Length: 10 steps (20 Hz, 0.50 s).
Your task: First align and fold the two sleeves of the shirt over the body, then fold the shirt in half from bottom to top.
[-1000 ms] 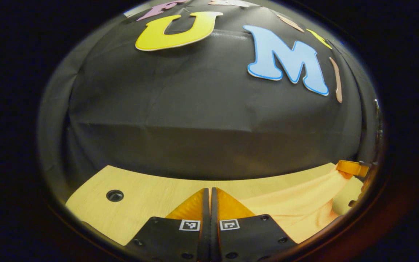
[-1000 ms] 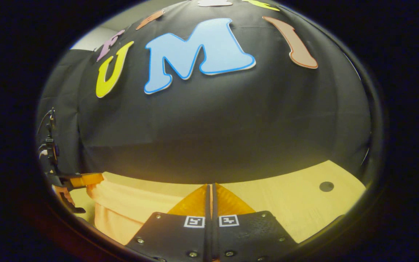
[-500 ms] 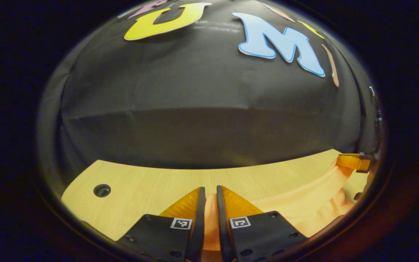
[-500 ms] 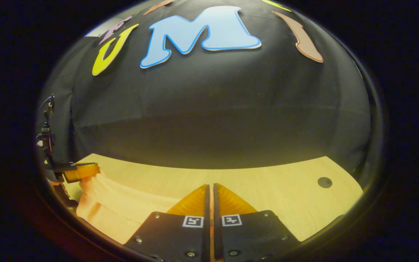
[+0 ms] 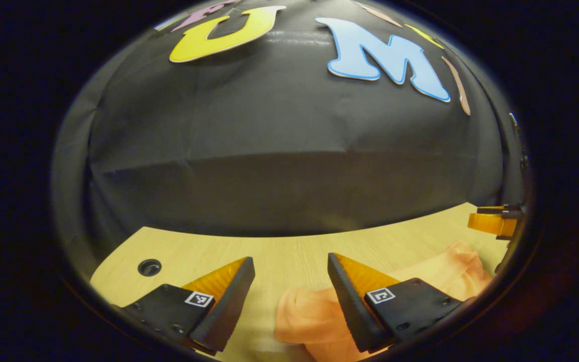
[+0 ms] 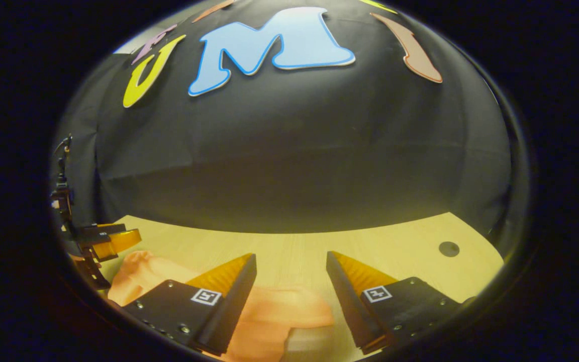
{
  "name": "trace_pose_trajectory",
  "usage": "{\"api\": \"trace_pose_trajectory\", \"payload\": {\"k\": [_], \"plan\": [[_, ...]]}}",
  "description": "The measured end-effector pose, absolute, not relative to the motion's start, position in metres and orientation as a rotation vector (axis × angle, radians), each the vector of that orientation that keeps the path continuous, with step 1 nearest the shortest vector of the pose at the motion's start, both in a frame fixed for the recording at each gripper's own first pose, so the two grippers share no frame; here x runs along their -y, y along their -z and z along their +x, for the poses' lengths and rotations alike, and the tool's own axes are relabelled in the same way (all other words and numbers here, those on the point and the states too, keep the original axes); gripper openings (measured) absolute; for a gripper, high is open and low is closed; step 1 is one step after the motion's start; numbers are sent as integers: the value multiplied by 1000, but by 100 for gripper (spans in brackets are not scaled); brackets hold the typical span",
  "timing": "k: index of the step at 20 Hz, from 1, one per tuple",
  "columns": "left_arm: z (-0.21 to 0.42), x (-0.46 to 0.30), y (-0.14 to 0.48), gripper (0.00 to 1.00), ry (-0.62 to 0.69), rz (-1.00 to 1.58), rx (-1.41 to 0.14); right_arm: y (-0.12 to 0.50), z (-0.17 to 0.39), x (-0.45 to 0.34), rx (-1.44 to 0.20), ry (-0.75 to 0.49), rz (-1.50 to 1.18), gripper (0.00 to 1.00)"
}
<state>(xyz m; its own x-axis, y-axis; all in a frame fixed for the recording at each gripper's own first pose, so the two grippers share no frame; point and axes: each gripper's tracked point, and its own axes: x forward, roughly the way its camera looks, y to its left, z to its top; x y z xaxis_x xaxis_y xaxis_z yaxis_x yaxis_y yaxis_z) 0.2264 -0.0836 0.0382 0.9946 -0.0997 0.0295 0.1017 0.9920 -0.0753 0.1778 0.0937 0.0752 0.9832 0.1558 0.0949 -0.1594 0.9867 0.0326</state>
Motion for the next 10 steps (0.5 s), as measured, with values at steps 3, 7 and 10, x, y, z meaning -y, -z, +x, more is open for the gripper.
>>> {"api": "trace_pose_trajectory", "payload": {"k": [3, 7, 10], "plan": [[225, 80, -40, 95, 86, -72, 35, -71, 180, -93, 83, -149, 27, 97], [223, 81, -44, 96, 88, -86, 40, -74, 176, -98, 94, -162, 17, 97], [215, 82, -48, 95, 74, -86, 38, -87, 165, -100, 128, -159, -9, 97]]}}
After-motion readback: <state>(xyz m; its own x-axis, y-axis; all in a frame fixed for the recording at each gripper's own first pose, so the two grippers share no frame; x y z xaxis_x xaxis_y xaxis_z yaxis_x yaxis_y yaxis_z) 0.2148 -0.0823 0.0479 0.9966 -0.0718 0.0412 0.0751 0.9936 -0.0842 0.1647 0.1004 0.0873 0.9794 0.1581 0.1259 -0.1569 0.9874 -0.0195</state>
